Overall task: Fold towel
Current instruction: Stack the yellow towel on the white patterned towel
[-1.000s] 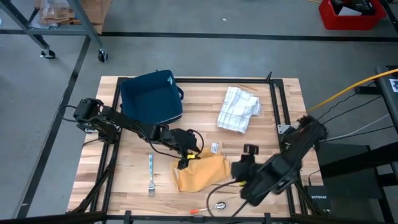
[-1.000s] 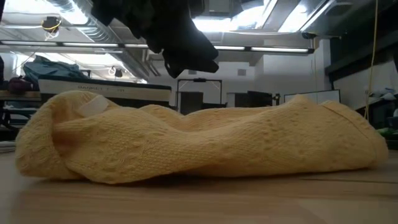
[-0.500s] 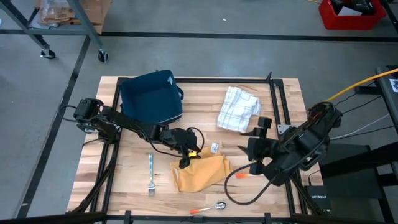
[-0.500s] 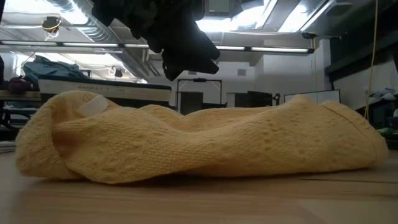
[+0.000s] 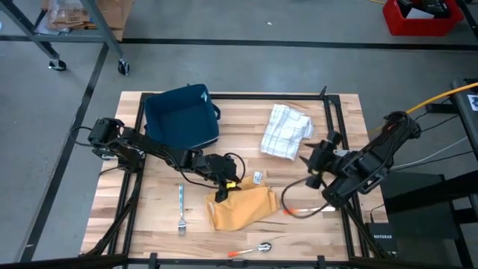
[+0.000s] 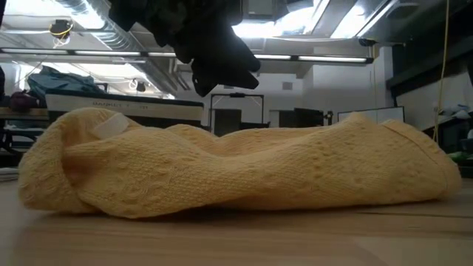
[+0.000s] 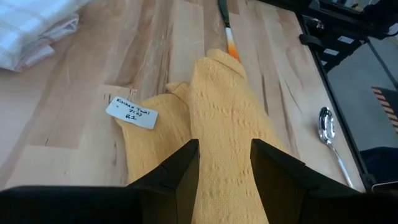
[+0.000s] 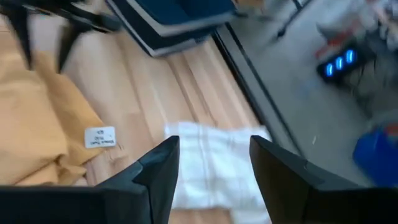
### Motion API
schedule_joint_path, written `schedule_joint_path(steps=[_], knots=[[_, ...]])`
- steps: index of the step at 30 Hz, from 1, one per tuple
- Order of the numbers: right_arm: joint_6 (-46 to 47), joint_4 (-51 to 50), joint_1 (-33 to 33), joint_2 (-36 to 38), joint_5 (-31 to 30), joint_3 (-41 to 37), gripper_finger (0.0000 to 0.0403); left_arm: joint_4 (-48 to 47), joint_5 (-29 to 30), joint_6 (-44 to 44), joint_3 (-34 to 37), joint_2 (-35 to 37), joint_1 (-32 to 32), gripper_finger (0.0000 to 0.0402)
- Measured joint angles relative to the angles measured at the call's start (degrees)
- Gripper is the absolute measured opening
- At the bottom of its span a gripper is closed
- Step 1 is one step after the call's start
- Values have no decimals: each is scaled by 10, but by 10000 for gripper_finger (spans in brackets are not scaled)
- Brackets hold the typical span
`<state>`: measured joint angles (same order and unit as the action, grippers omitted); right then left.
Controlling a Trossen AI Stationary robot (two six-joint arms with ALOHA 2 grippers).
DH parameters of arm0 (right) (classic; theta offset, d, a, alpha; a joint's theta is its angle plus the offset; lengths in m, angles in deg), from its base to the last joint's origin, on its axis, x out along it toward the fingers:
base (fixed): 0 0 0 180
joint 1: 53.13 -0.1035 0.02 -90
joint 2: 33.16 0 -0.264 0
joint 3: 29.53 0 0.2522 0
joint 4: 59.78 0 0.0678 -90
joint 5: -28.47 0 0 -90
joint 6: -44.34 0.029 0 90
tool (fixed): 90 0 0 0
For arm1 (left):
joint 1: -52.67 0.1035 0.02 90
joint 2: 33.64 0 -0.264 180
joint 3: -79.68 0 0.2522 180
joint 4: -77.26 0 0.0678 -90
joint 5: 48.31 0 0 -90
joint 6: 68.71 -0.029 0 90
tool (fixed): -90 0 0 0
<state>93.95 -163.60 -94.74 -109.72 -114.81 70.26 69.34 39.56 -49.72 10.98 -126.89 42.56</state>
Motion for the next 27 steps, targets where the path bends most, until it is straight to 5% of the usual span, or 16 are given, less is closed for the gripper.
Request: schedule_joint_path(steps=[5, 9, 18, 27], knots=[[164, 45, 0, 66, 22, -146, 199, -11, 0, -2, 0, 0, 0, 136], [243, 189, 0, 79, 39, -247, 199, -10, 0, -18, 0, 0, 0, 136], [197, 659, 0, 33, 80, -393, 199, -9, 0, -44, 0, 0, 0, 136], [193, 774, 1, -66, 73, -401, 199, -11, 0, -44, 0, 0, 0, 136]])
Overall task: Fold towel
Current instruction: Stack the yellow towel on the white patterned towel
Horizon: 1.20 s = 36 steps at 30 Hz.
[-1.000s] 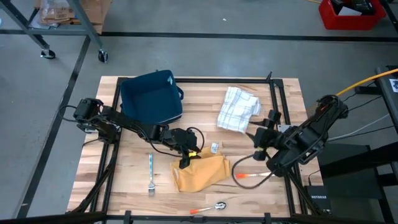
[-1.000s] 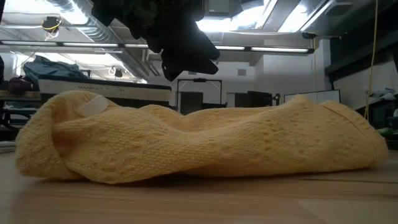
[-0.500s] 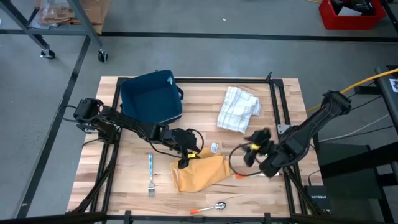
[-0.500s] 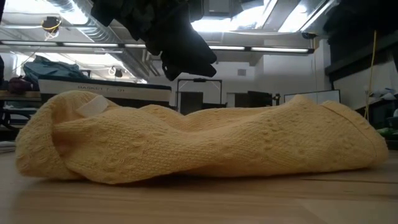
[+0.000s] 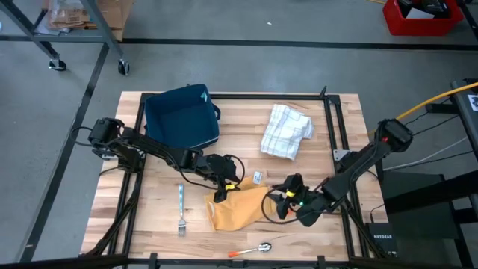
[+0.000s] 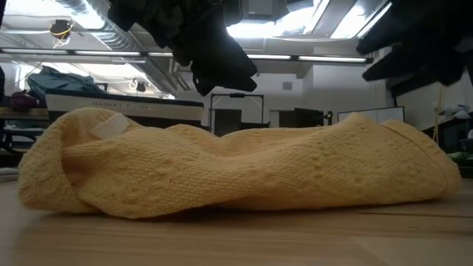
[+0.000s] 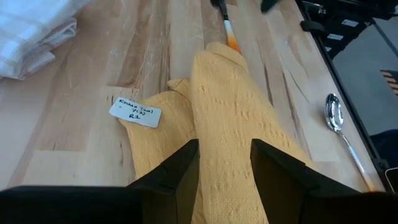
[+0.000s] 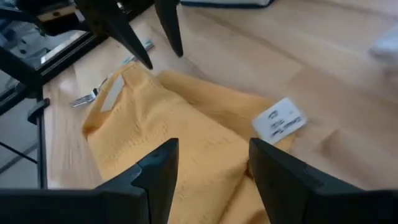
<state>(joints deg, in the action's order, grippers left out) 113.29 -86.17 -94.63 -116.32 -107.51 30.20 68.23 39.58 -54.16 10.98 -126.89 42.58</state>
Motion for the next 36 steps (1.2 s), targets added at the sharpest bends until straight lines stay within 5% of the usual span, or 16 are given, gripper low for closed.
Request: schedule_joint_path(steps=[5, 14, 28, 36], knots=[[56, 85, 0, -62, 15, 0, 199, -57, 0, 16, 0, 0, 0, 136], [160, 165, 0, -140, 139, 1, 199, -192, 0, 51, 0, -5, -28, 136], [238, 123, 54, -173, 130, 2, 199, -145, -30, 134, 2, -97, -93, 136], [155, 133, 149, -173, 160, 2, 199, -20, -39, 152, 2, -106, -134, 136]])
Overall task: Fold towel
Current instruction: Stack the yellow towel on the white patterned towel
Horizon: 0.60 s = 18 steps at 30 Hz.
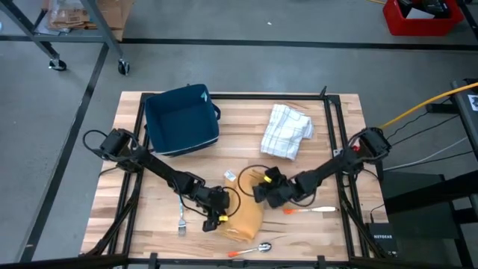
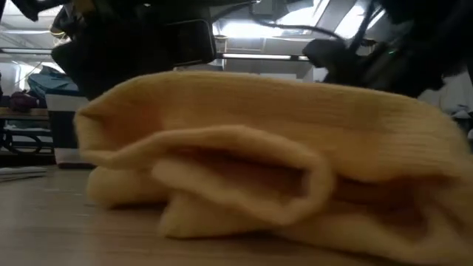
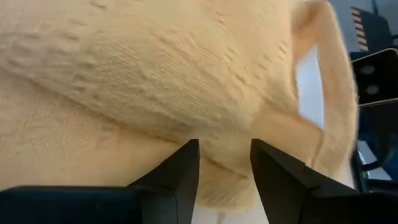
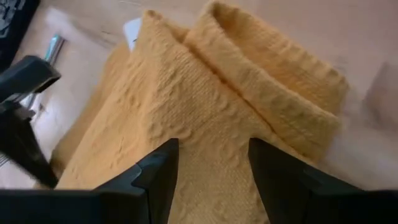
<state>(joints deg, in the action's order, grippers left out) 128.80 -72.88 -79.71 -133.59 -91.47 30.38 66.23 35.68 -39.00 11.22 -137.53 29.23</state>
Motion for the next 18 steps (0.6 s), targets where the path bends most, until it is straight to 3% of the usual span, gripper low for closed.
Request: schedule_joint_path(steps=[9, 18], knots=[[-77, 42, 22, 33, 70, 0, 199, -47, -8, 26, -1, 40, 22, 136], [-65, 39, -4, 70, 129, 0, 199, -151, -9, 80, -1, 102, 55, 136]])
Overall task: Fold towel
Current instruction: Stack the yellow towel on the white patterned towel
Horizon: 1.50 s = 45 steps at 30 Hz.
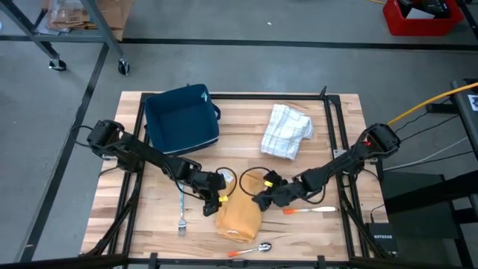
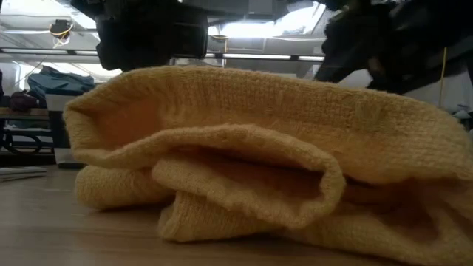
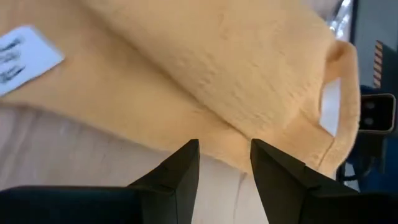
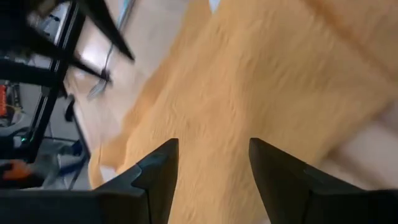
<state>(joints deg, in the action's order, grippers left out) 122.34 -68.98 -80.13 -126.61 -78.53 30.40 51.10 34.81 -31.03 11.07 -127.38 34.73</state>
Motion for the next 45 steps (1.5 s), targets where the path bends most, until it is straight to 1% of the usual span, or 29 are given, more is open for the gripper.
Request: schedule_joint_path(steps=[5, 10, 16, 18, 23, 26, 29, 33, 36, 45], knots=[[52, -3, -33, -2, 1, 0, 199, -6, 0, 74, 0, -2, 4, 136], [77, -21, -56, -3, -9, 0, 199, -8, 4, 123, 0, -11, 5, 136], [145, -101, -61, -3, -14, 0, 199, -13, 61, 143, 1, -15, 9, 136], [158, -107, -61, -3, -14, 0, 199, -27, 70, 149, 1, -15, 16, 136], [164, -107, -61, -3, -14, 0, 199, -53, 71, 158, 1, -19, 34, 136], [165, -107, -61, -4, -14, 0, 199, -41, 71, 164, 1, -24, 42, 136], [165, -102, -60, -14, -14, 0, 199, -45, 71, 166, 1, -25, 47, 136], [179, -71, -60, -41, -15, 0, 199, -41, 71, 175, 1, -25, 50, 136], [178, -48, -60, -60, -19, 0, 199, -20, 71, 178, 1, -31, 50, 136], [178, -16, -60, -83, -31, 0, 199, 45, 49, 198, 1, -83, 49, 136]])
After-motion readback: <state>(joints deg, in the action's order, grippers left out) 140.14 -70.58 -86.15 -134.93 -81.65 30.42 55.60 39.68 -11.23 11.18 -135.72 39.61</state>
